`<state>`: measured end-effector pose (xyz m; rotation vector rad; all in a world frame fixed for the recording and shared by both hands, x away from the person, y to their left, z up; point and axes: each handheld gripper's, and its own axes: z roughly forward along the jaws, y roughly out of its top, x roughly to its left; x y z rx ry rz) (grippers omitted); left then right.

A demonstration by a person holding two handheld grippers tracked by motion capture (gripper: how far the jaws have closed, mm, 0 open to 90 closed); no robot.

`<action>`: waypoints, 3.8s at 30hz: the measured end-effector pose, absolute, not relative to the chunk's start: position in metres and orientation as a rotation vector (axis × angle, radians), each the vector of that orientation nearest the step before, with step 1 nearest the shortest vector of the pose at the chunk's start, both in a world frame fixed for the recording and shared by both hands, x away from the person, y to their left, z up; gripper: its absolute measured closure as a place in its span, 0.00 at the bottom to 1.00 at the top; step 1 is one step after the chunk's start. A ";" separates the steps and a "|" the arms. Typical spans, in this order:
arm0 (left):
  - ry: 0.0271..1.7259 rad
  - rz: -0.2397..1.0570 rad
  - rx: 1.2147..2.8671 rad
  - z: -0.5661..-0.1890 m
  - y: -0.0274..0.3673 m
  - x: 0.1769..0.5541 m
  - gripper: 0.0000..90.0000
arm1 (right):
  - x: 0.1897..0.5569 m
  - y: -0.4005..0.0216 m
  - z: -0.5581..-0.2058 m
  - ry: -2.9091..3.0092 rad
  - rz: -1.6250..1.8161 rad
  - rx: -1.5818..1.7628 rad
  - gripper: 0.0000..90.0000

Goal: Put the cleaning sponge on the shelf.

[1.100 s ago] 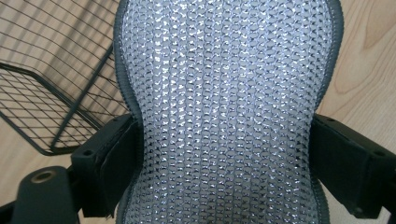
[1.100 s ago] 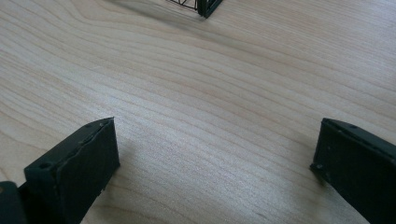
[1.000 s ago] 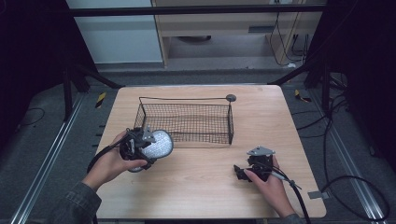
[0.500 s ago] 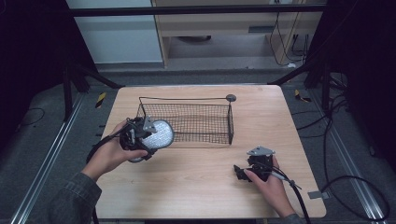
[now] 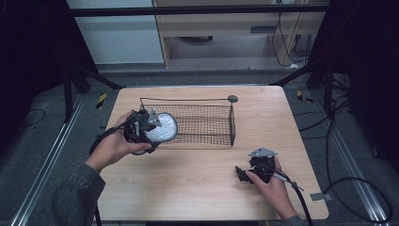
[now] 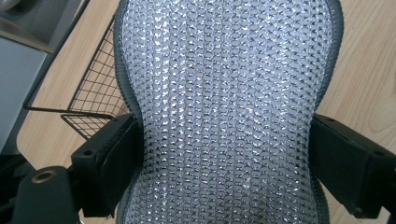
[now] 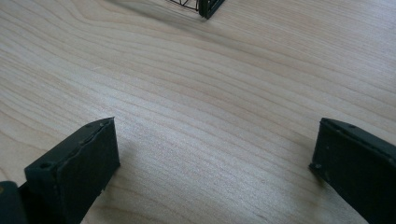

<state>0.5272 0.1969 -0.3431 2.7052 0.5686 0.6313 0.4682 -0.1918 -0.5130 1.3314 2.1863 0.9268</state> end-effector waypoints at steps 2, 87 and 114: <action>0.566 0.639 2.706 -0.342 0.197 0.530 0.14 | 0.468 -0.192 -0.513 2.189 0.925 1.329 0.01; 0.321 0.703 2.718 -0.354 0.186 0.614 0.13 | 0.470 -0.189 -0.513 2.186 0.924 1.336 0.01; 0.310 0.707 2.756 -0.373 0.178 0.626 0.13 | 0.470 -0.189 -0.513 2.186 0.925 1.335 0.01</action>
